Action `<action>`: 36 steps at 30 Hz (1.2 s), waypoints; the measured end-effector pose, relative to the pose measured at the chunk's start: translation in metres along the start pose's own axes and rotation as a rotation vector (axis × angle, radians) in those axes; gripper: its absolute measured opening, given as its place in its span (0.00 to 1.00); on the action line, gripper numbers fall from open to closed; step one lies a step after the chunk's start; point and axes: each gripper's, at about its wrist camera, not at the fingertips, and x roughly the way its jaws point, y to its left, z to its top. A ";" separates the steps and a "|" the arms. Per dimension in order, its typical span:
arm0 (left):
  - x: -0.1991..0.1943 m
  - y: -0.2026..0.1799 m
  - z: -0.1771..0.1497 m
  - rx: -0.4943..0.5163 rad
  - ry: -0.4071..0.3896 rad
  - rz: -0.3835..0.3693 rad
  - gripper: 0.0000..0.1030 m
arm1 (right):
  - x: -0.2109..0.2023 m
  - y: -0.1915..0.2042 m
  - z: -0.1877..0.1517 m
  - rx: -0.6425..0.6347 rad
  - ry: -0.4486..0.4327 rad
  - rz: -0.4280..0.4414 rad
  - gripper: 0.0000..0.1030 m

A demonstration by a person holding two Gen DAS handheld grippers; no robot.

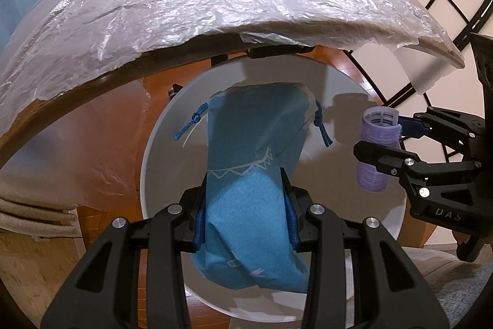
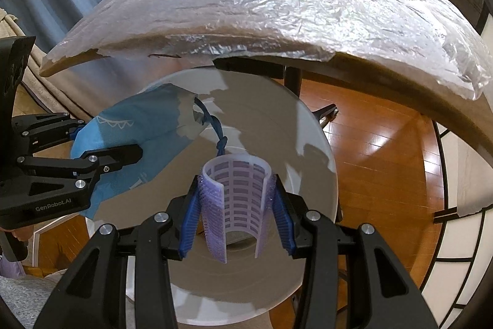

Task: Collect trash
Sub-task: 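Lower the mask into the bin and open the left tool while the right tool releases the roller, then move the left tool to the second purple roller while the right tool approaches the Tempo tissue pack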

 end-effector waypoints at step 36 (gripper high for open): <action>-0.046 0.015 -0.001 -0.003 -0.071 -0.080 0.83 | -0.082 0.001 0.006 -0.085 -0.189 -0.033 0.90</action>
